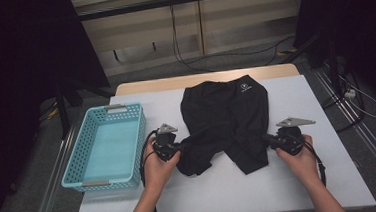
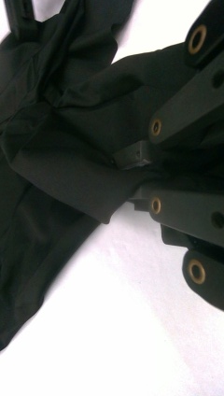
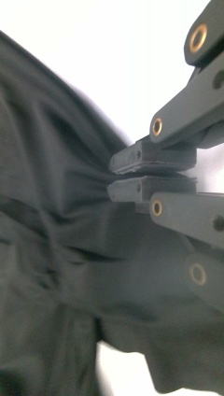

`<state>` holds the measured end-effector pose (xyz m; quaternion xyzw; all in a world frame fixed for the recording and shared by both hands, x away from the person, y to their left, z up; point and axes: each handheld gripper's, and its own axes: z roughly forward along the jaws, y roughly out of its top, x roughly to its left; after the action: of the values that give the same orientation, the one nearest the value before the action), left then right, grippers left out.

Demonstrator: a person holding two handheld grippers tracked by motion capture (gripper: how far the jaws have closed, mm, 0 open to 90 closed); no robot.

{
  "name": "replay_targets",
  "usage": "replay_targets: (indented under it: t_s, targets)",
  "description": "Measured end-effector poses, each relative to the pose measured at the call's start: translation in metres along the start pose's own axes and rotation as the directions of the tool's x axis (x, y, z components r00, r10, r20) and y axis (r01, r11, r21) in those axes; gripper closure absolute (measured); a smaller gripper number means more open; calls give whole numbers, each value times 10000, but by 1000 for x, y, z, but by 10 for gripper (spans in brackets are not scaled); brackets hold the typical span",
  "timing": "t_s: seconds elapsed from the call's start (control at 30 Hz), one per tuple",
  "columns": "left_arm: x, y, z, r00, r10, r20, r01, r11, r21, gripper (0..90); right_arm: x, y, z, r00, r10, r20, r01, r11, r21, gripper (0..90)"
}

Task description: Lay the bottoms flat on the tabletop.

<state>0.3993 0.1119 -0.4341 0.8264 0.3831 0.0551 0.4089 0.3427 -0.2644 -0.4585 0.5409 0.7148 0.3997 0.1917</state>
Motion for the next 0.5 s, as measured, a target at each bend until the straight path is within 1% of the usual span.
replay_targets:
  t_s: [0.03, 0.07, 0.1, 0.13, 0.17, 0.2, 0.23, 0.27, 0.3, 0.33, 0.37, 0.4, 0.43, 0.47, 0.5]
  targets:
    - [0, 0, 0, 10000, -31, 5, 31, 10000, -5, 872, -2, 2, -4, 10000, 81, 8, -81, 9998, -205, 863]
    - [-1, 0, 0, 10000, -60, 44, 60, 10000, -10, 872, -6, 8, -14, 9998, 177, -27, -178, 9980, -613, 863]
    - [-1, 0, 1, 9999, 6, 102, -6, 10000, 46, 872, -6, 8, -14, 9998, 177, -27, -178, 9980, -613, 863]
    - [-2, 1, 3, 9998, 31, 195, -33, 9999, 110, 872, -9, 15, -22, 9999, 103, 64, -97, 9962, -868, 863]
    - [-2, 1, 3, 9998, 31, 195, -33, 9999, 110, 872, -9, 15, -22, 9999, 103, 64, -97, 9962, -868, 863]
    - [-4, 1, 3, 9996, 42, 291, -45, 9999, 115, 871, -11, 21, -29, 9999, 90, 102, -77, 9932, -1165, 863]
    - [-4, 1, 3, 9996, 42, 291, -45, 9999, 115, 871, -11, 21, -29, 9999, 90, 102, -77, 9932, -1165, 863]
    - [-5, 2, 3, 9994, 39, 333, -42, 9999, 97, 871, -10, 27, -34, 9995, -98, 285, 138, 9896, -1435, 863]
    - [-6, 2, 4, 9994, 45, 357, -48, 10000, 83, 871, -10, 27, -34, 9995, -98, 285, 138, 9896, -1435, 863]
    - [-6, 2, 4, 9993, 62, 357, -64, 10000, 67, 871, -4, 31, -35, 9998, -206, 48, 211, 9878, -1542, 863]
    - [-6, 2, 4, 9993, 73, 368, -76, 9999, 90, 871, -4, 31, -35, 9998, -206, 48, 211, 9878, -1542, 863]
    - [-6, 2, 4, 9994, -13, 345, 12, 10000, 28, 871, 7, 35, -31, 9983, -563, -140, 533, 9857, -1599, 863]
    - [-6, 2, 4, 9994, -13, 345, 12, 10000, 28, 871, 7, 35, -31, 9983, -563, -140, 533, 9857, -1599, 863]
    - [-5, 1, 4, 9994, -3, 340, 0, 10000, 97, 871, 19, 35, -22, 9958, -703, -594, 611, 9875, -1450, 862]
    - [-5, 1, 4, 9994, -3, 340, 0, 10000, 97, 871, 19, 35, -22, 9958, -703, -594, 611, 9875, -1450, 862]
